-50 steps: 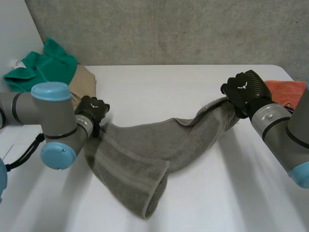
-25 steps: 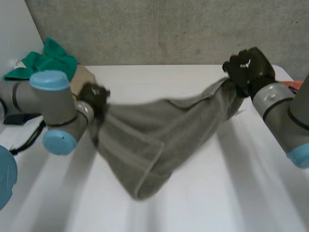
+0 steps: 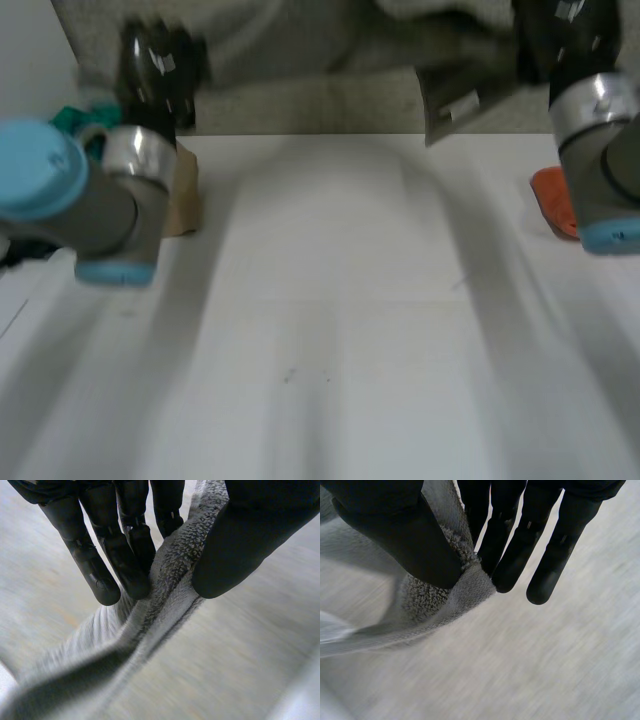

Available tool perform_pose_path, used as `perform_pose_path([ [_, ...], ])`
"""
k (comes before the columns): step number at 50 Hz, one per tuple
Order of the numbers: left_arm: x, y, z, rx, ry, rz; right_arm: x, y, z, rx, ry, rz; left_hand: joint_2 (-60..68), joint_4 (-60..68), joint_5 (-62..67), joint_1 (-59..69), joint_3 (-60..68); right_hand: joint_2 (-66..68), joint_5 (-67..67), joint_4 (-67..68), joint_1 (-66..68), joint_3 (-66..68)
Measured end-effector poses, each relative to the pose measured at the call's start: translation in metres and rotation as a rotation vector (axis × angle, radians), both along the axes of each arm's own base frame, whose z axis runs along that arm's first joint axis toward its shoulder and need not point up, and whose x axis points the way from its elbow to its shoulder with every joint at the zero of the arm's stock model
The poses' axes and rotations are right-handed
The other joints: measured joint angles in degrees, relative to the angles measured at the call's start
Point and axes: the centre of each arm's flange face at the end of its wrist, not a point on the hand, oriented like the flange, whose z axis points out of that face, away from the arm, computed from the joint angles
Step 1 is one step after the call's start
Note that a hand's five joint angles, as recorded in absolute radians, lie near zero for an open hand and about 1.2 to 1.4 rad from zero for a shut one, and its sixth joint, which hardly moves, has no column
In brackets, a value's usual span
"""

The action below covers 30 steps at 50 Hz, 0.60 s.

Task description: Fold the laundry.

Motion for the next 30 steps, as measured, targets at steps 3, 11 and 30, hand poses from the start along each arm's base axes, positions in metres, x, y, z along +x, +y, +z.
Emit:
perform_pose_path([
  [3, 0.001, 0.013, -0.036, 0.099, -0.051, -0.022, -0.004, -0.001, -0.035, 0.144, 0.056, 0.01, 0.0, 0.0, 0.0, 0.0, 0.0, 0.0, 0.0, 0.0, 0.0, 0.0],
  [11, -0.006, 0.072, -0.126, 0.352, -0.207, -0.136, -0.024, 0.008, -0.144, 0.599, 0.248, 0.009, 0.05, 0.0, 0.0, 0.0, 0.0, 0.0, -0.01, 0.0, 0.0, 0.01],
  [30, 0.014, 0.125, -0.089, 0.535, -0.275, -0.16, -0.052, 0.023, -0.127, 0.611, 0.315, -0.045, -45.87, -46.45, -42.77, -42.39, -45.64, -46.28, -48.79, -49.4, -41.48, -48.32],
])
